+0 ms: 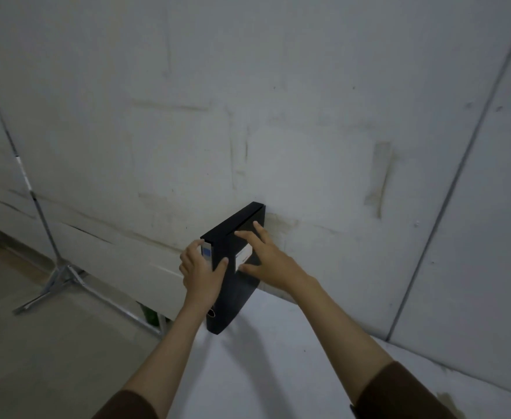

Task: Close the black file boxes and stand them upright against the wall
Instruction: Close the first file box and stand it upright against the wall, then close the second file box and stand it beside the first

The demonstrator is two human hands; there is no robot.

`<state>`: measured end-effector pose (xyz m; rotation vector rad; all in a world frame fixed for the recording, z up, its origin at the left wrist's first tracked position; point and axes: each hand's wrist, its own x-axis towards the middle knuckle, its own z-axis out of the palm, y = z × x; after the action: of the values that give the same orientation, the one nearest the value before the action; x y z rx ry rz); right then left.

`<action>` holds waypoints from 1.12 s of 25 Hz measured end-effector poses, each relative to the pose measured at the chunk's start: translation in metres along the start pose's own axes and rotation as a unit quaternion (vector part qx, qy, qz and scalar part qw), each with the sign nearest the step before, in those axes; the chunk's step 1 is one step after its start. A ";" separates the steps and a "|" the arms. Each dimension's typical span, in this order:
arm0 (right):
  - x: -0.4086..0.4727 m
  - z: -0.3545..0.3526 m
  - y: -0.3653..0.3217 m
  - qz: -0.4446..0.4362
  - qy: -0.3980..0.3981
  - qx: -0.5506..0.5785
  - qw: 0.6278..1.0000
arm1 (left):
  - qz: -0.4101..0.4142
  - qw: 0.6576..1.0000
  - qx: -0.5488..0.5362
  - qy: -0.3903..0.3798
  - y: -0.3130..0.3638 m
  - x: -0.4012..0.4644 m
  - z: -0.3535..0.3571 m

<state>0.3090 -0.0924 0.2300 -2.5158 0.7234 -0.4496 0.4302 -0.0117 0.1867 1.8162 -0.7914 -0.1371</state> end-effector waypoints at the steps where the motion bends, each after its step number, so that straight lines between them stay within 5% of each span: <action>1: -0.011 -0.006 -0.001 0.004 0.006 -0.003 1.000 | 0.016 1.000 -0.012 -0.005 0.010 -0.007 0.000; 6: -0.088 -0.025 0.018 0.036 0.046 -0.006 0.998 | 0.082 0.992 -0.056 -0.083 0.045 -0.056 0.023; 13: -0.267 -0.053 0.102 0.191 0.094 0.015 0.977 | 0.103 0.950 -0.089 -0.281 0.078 -0.180 0.103; 19: -0.460 -0.072 0.195 0.318 0.139 0.063 0.936 | 0.079 0.895 -0.067 -0.435 0.096 -0.330 0.204; 28: -0.732 -0.080 0.290 0.489 0.192 0.125 0.842 | 0.082 0.827 -0.014 -0.555 0.132 -0.530 0.322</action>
<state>-0.4340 0.0771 0.0150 -1.5132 1.8092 -0.5972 -0.1833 0.0118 0.0276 1.5192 -1.7184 -1.1605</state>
